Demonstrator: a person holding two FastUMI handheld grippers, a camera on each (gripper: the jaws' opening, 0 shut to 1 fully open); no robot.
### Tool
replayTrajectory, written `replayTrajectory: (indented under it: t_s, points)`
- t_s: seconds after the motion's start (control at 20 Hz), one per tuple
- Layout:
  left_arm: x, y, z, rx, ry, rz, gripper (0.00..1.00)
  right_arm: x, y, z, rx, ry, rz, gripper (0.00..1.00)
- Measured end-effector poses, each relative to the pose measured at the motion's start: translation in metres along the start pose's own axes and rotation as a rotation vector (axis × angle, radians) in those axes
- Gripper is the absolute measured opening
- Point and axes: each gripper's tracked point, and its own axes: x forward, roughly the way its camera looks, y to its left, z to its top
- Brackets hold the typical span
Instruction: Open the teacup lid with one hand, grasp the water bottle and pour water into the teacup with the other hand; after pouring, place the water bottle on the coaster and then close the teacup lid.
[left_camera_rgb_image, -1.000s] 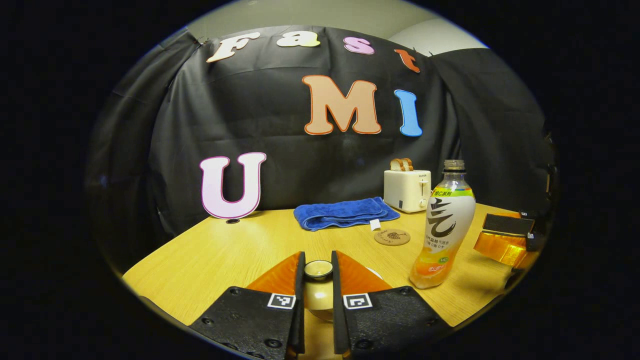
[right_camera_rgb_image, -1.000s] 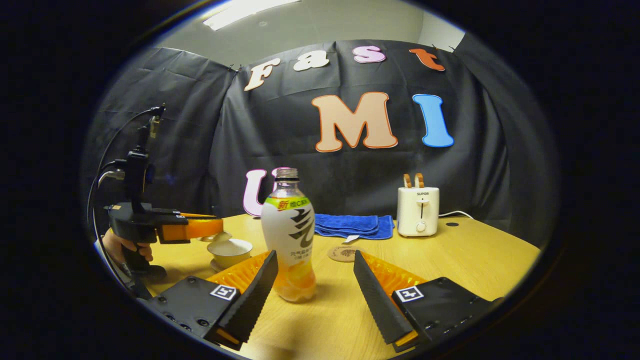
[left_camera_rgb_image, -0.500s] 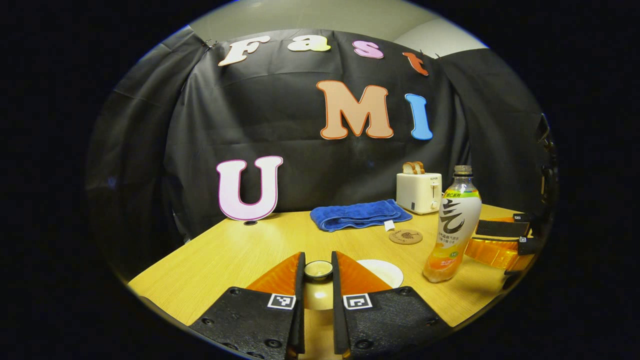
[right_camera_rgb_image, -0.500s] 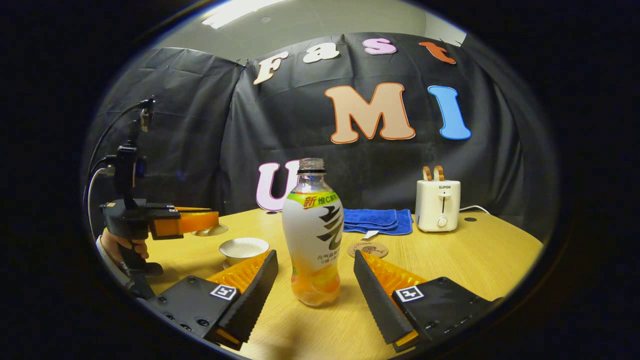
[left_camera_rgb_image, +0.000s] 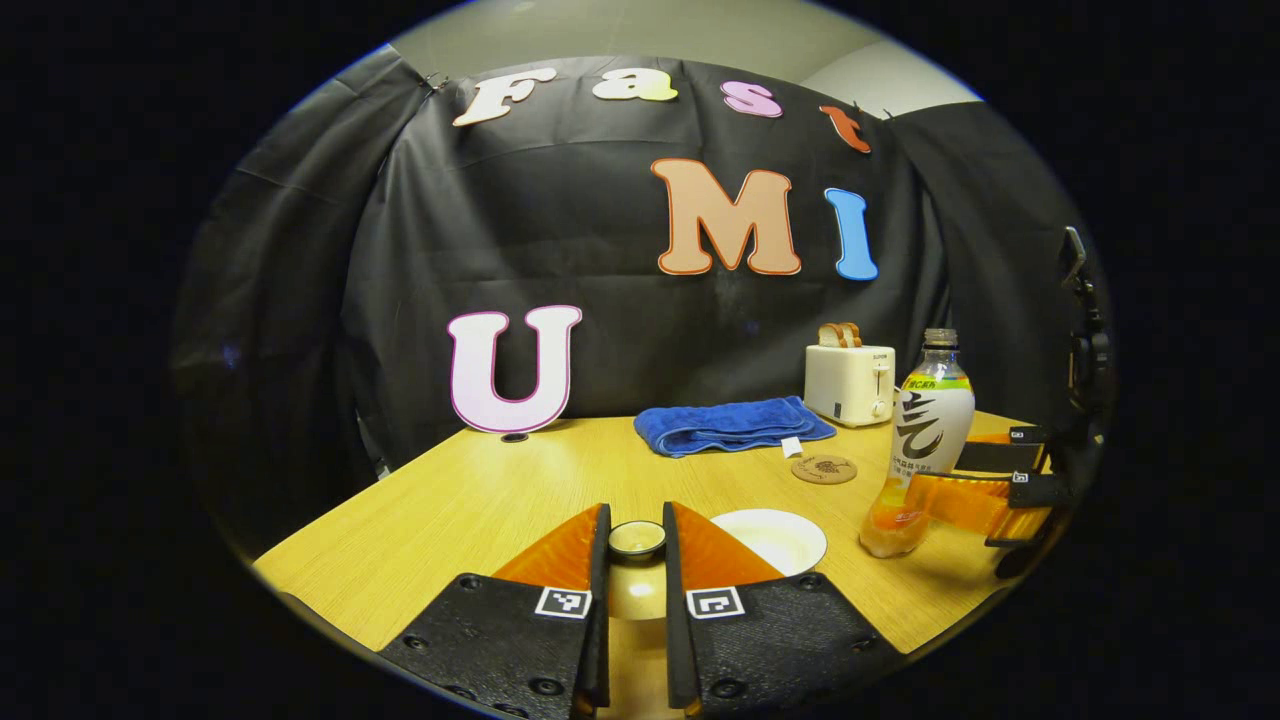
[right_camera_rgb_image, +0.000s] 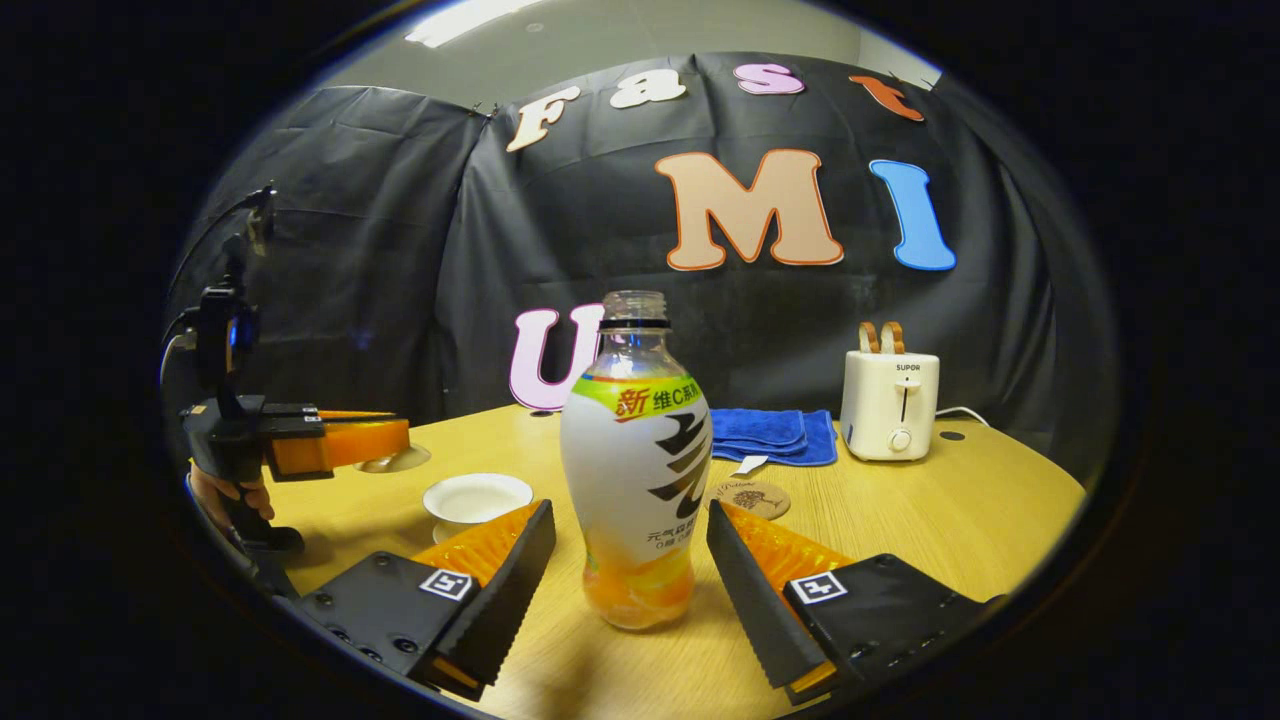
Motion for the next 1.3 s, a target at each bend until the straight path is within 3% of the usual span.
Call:
replayTrajectory:
  t_s: [0.05,0.15,0.25,0.45,0.85,1.3]
  points:
    - [0.000,0.001,0.000,-0.003,0.000,0.002,0.20,0.002,-0.002,-0.001,0.000,0.008,-0.007,0.93]
    - [0.001,0.003,-0.001,-0.011,0.002,0.005,0.20,0.004,-0.002,-0.003,-0.010,0.024,-0.011,0.95]
    - [0.000,0.003,-0.002,-0.019,0.004,0.005,0.20,0.005,-0.001,-0.005,-0.015,0.034,-0.014,0.80]
    - [-0.001,0.004,-0.003,-0.017,0.005,0.008,0.20,0.006,-0.004,-0.005,-0.027,0.038,-0.029,0.69]
    - [-0.004,0.009,-0.003,-0.018,0.002,0.016,0.20,0.010,-0.014,0.004,-0.249,0.050,-0.071,0.69]
    - [-0.006,0.019,-0.005,-0.019,0.002,0.037,0.20,0.022,-0.004,0.009,-0.652,0.018,-0.102,0.68]
